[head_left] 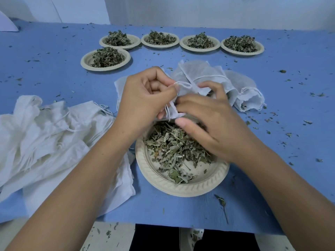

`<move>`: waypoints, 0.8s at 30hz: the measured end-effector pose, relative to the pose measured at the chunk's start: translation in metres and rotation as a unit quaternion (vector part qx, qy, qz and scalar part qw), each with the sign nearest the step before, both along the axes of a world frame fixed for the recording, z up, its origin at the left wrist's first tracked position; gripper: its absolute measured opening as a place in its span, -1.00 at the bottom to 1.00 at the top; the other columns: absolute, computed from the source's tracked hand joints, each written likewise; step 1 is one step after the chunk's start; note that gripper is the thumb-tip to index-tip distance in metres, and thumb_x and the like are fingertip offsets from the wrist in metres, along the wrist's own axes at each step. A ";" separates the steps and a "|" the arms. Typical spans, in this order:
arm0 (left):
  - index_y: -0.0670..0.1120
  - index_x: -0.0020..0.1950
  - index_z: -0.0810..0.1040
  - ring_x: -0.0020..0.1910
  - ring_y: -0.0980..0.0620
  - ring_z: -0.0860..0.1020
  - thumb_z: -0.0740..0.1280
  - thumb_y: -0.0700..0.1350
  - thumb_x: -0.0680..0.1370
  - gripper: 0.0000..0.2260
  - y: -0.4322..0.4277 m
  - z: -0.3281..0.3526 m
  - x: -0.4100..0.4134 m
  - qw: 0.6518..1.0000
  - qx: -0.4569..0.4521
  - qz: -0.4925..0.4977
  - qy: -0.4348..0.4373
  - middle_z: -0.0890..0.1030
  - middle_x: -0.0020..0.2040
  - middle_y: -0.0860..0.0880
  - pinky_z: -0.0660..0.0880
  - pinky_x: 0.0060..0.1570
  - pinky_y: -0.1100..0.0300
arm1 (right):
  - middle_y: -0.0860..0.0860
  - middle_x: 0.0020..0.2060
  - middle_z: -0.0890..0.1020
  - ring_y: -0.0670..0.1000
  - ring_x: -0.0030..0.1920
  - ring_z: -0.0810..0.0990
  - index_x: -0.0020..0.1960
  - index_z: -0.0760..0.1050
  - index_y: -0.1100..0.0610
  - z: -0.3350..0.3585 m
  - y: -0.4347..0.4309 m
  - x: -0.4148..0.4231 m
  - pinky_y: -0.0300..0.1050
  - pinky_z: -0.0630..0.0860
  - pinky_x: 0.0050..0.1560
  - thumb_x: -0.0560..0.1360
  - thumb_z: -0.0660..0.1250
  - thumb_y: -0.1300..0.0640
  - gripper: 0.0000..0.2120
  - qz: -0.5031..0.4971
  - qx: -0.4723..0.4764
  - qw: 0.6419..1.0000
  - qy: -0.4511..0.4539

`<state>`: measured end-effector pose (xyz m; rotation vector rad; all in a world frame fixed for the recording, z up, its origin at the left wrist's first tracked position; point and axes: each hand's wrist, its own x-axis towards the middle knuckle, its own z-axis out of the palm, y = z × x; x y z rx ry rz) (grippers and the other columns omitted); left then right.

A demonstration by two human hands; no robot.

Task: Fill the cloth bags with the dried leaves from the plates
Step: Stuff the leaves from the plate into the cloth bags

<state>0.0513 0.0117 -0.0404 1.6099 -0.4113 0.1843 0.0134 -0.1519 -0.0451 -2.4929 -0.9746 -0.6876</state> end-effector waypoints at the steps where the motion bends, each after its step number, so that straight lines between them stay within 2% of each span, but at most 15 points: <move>1: -0.17 -0.21 0.52 -0.63 0.13 0.34 0.40 -0.28 0.52 -0.87 0.000 0.000 0.000 1.000 -0.003 0.005 0.005 0.49 -0.51 0.09 0.32 -0.60 0.30 | 0.02 -0.11 0.66 0.03 -0.09 0.61 -0.07 0.62 0.21 0.002 -0.003 0.000 0.01 0.25 0.27 0.59 0.11 0.08 -0.65 -0.002 0.045 0.997 -0.056; 3: -0.17 -0.22 0.51 -0.63 0.14 0.32 0.39 -0.30 0.52 -0.85 0.000 0.001 0.000 1.000 -0.007 0.010 0.011 0.48 -0.53 0.09 0.32 -0.60 0.30 | 0.05 -0.23 0.66 0.05 -0.22 0.61 -0.20 0.62 0.25 0.006 -0.008 -0.002 -0.03 0.32 0.11 0.56 0.11 0.18 -0.65 -0.007 0.123 0.981 -0.148; 4: -0.16 -0.23 0.51 -0.63 0.15 0.32 0.39 -0.30 0.52 -0.84 -0.001 0.002 -0.001 1.000 -0.009 0.006 0.009 0.48 -0.53 0.10 0.32 -0.61 0.31 | 0.05 -0.23 0.66 0.04 -0.22 0.61 -0.20 0.62 0.24 0.006 -0.008 -0.003 -0.04 0.32 0.09 0.55 0.11 0.18 -0.66 -0.002 0.129 0.980 -0.154; 5: -0.16 -0.23 0.51 -0.64 0.15 0.33 0.39 -0.31 0.52 -0.84 -0.001 0.002 -0.002 1.000 -0.010 0.000 0.004 0.49 -0.53 0.09 0.31 -0.62 0.32 | 0.03 -0.20 0.67 0.03 -0.19 0.62 -0.16 0.63 0.23 0.006 -0.006 -0.003 -0.03 0.30 0.13 0.56 0.10 0.16 -0.66 0.010 0.110 0.985 -0.134; 7: -0.15 -0.23 0.50 -0.65 0.15 0.35 0.39 -0.30 0.52 -0.84 -0.002 0.003 -0.005 1.000 -0.008 -0.017 -0.010 0.51 -0.52 0.08 0.30 -0.64 0.33 | 0.01 -0.12 0.66 0.03 -0.09 0.61 -0.03 0.63 0.18 0.003 0.002 -0.002 -0.01 0.22 0.27 0.58 0.08 0.05 -0.63 0.025 0.005 0.998 -0.049; 9: -0.14 -0.23 0.50 -0.65 0.15 0.36 0.39 -0.30 0.52 -0.84 -0.003 0.003 -0.006 1.000 -0.005 -0.024 -0.016 0.52 -0.51 0.06 0.30 -0.64 0.34 | 0.01 -0.06 0.63 0.03 0.02 0.58 0.03 0.60 0.16 -0.003 0.005 0.001 -0.01 0.10 0.38 0.58 0.10 -0.02 -0.64 0.019 -0.067 0.998 0.008; 12: -0.13 -0.24 0.50 -0.65 0.14 0.35 0.39 -0.27 0.50 -0.85 0.000 0.003 -0.001 1.000 -0.024 -0.002 -0.010 0.51 -0.51 0.08 0.31 -0.62 0.34 | -0.03 0.01 0.64 -0.04 0.06 0.57 0.05 0.60 0.14 0.004 -0.004 0.003 0.00 0.17 0.32 0.50 0.35 0.08 -0.82 0.023 0.035 0.999 -0.020; 13: -0.12 -0.24 0.50 -0.65 0.15 0.34 0.38 -0.28 0.51 -0.84 0.002 0.003 0.001 0.999 -0.031 0.010 -0.008 0.50 -0.52 0.10 0.31 -0.62 0.34 | -0.03 0.01 0.63 -0.05 0.05 0.57 0.05 0.60 0.14 0.007 -0.009 0.004 -0.02 0.20 0.26 0.46 0.42 0.10 -0.81 0.018 0.066 0.997 -0.037; 15: -0.11 -0.24 0.50 -0.66 0.19 0.32 0.37 -0.29 0.53 -0.82 0.003 0.002 0.003 0.999 -0.040 0.023 -0.010 0.47 -0.55 0.14 0.31 -0.62 0.36 | -0.02 -0.03 0.62 -0.05 0.00 0.54 0.01 0.60 0.15 0.011 -0.018 0.007 -0.10 0.22 0.12 0.41 0.49 0.12 -0.79 0.002 0.070 0.996 -0.058; 18: -0.10 -0.25 0.50 -0.66 0.20 0.32 0.37 -0.27 0.52 -0.83 0.001 0.001 0.002 0.999 -0.047 0.017 -0.008 0.46 -0.55 0.15 0.30 -0.63 0.36 | -0.02 -0.15 0.64 0.02 -0.12 0.55 -0.10 0.61 0.16 0.011 -0.018 0.008 -0.17 0.20 -0.04 0.44 0.47 0.19 -0.93 -0.010 0.040 0.997 -0.070; 20: -0.10 -0.25 0.50 -0.67 0.20 0.31 0.38 -0.26 0.50 -0.84 0.000 0.001 0.002 0.999 -0.053 -0.003 -0.004 0.46 -0.55 0.14 0.29 -0.63 0.38 | -0.03 -0.18 0.67 0.05 -0.18 0.56 -0.11 0.63 0.15 0.009 -0.014 0.008 -0.16 0.21 -0.10 0.47 0.42 0.20 -0.97 -0.001 0.019 0.998 -0.062; 24: -0.09 -0.24 0.52 -0.67 0.18 0.36 0.38 -0.28 0.51 -0.83 -0.002 0.000 -0.002 0.998 -0.020 -0.059 -0.001 0.53 -0.51 0.06 0.29 -0.64 0.38 | -0.05 -0.09 0.66 0.04 -0.11 0.58 0.01 0.63 0.12 0.000 -0.007 0.007 -0.11 0.32 -0.07 0.53 0.28 0.01 -0.78 0.003 -0.090 0.995 0.043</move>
